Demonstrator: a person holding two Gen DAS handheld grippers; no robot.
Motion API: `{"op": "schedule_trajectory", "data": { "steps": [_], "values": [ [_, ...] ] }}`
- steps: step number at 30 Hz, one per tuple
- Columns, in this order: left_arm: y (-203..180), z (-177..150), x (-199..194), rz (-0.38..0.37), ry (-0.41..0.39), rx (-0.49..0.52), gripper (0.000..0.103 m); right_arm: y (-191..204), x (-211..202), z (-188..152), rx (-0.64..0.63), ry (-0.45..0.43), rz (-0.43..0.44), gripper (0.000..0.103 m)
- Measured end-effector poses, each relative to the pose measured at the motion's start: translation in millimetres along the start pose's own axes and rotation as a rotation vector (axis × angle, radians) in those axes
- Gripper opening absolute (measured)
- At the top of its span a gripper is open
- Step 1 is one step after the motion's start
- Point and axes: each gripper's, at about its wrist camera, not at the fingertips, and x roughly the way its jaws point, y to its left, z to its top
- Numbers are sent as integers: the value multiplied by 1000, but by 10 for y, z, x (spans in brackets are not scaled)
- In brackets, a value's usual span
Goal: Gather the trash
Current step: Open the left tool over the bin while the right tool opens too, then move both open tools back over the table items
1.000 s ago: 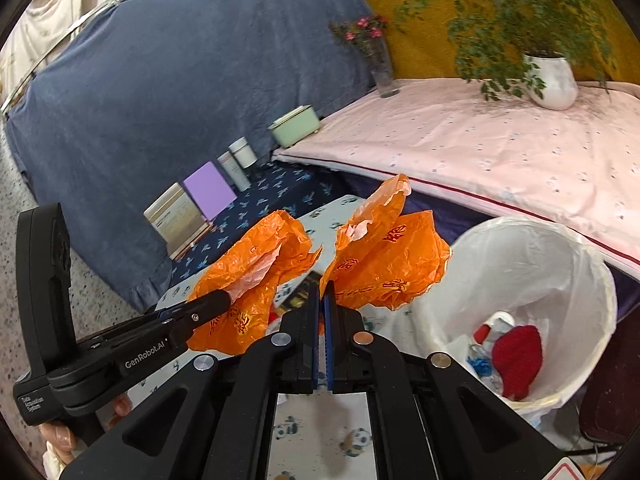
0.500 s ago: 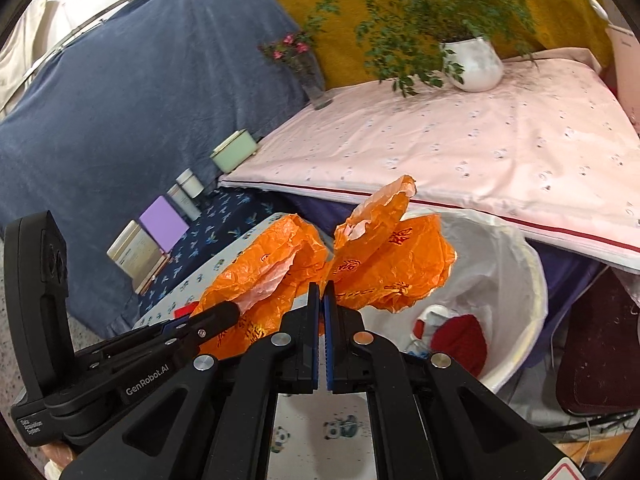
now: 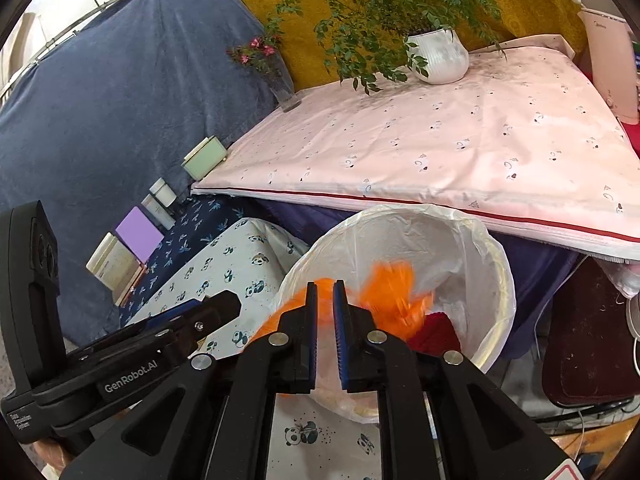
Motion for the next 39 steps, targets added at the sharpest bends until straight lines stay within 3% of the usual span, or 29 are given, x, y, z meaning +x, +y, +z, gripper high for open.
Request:
{"op": "schedule_trajectory", "data": {
  "steps": [7,13,19,28,39],
  "values": [
    [141,3,-46,19,-9,-34,63,79,14,7,-10,2,3,23],
    [308,-49,-130,43,-19,-66,64,207,24,-10,-34,10,13,23],
    [530,-138,-250,97,-42,-108,75,402,45,-56,-66,20,31,29],
    [1070,-346,-442,220,-41,-250,89,807,152,-186,-134,58,72,29],
    [1624,-736,-487,373,53,-465,89,1246,372,-435,-212,132,125,29]
  ]
}}
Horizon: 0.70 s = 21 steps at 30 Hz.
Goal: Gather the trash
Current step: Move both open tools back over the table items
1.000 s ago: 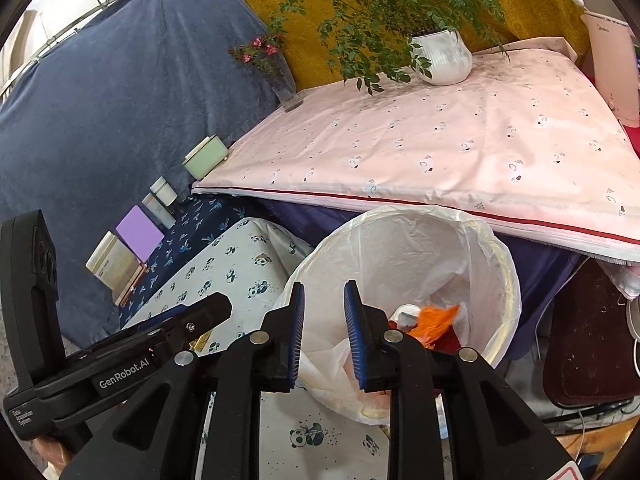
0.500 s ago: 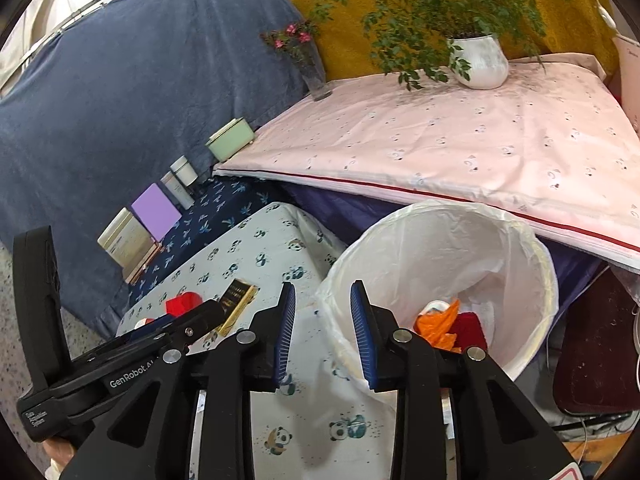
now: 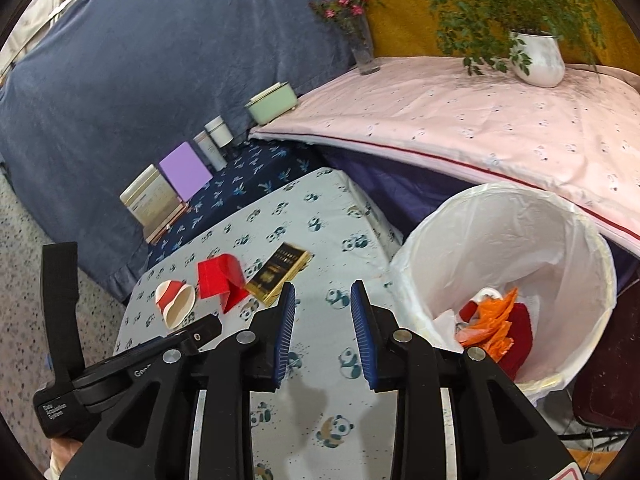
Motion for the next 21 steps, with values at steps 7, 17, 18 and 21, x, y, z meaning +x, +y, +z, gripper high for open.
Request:
{"op": "schedule_trajectory", "data": {
  "steps": [7,17,18,21],
  "values": [
    [155,-76,318,36,120,-131,89,143,178,-61,-24,39,19,29],
    [325,-126,783,70,245,-256,85,188,418,-98,-35,87,25,29],
    [340,-130,780,74,234,-247,80,196,439,-100,-37,91,25,29],
    [394,-122,750,47,220,-231,70,234,525,-104,-47,106,29,29]
  ]
}}
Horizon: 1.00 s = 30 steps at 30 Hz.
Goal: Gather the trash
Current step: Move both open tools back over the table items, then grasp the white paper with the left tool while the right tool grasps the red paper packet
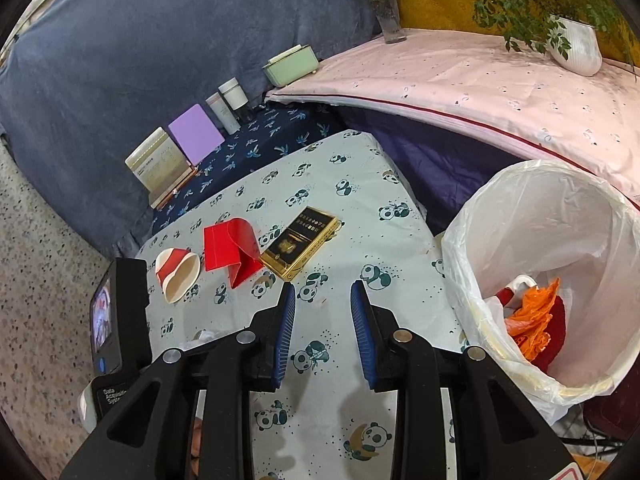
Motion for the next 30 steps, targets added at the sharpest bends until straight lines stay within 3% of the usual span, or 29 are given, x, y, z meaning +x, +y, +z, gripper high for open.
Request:
{"op": "schedule_trajectory", "data": {
  "steps": [3,5,6,11,12,21,30],
  "values": [
    [73,35,-67,-27,-8,12,56,71,90,10,-16,16,9,29],
    [129,63,-118,-51,-9,14,38,158,157,21,-36,26,18,29],
    [167,74,-130,-60,-3,19,33,203,189,28,-47,31,22,29],
    [369,120,-239,-97,-17,33,27,482,407,67,-97,62,53,29],
    [388,134,-260,-102,-23,37,21,552,462,76,-108,71,61,29],
    [650,318,-582,-74,-146,107,19,1013,987,94,-170,148,105,29],
    [687,564,-805,-46,-281,216,20,1081,1318,185,-154,167,90,29]
  ]
}}
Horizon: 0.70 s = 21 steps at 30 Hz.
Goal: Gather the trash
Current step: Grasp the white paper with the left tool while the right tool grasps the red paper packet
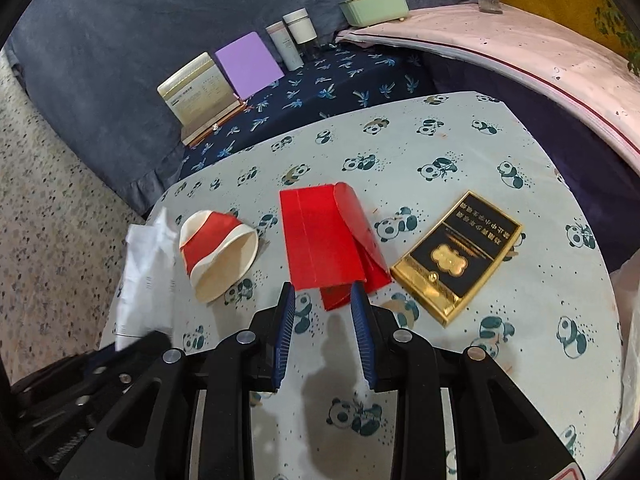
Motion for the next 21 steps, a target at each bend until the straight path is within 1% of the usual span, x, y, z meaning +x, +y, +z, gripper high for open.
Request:
{"op": "schedule_trajectory", "data": {
  "steps": [4,9,13,15,16,17,18,21],
  "values": [
    [-7,99,29,-20,-23,30,20,-58,109,108,18,0,-16,36],
    [-55,178,123,-40,-31,63,20,-78,303,133,9,35,-26,36],
    [-64,206,223,-48,-22,72,20,-113,438,110,19,65,-25,36],
    [-63,205,259,-46,-16,72,20,-121,471,107,24,67,-21,31],
    [-60,204,273,-45,-13,73,20,-117,480,104,21,68,-20,27],
    [-57,206,282,-45,-11,71,20,-112,488,101,19,70,-18,20],
    [-54,208,290,-45,-10,71,20,-107,488,99,19,72,-11,16],
    [-55,213,295,-44,-12,73,20,-72,419,100,14,52,4,11]
  ]
}}
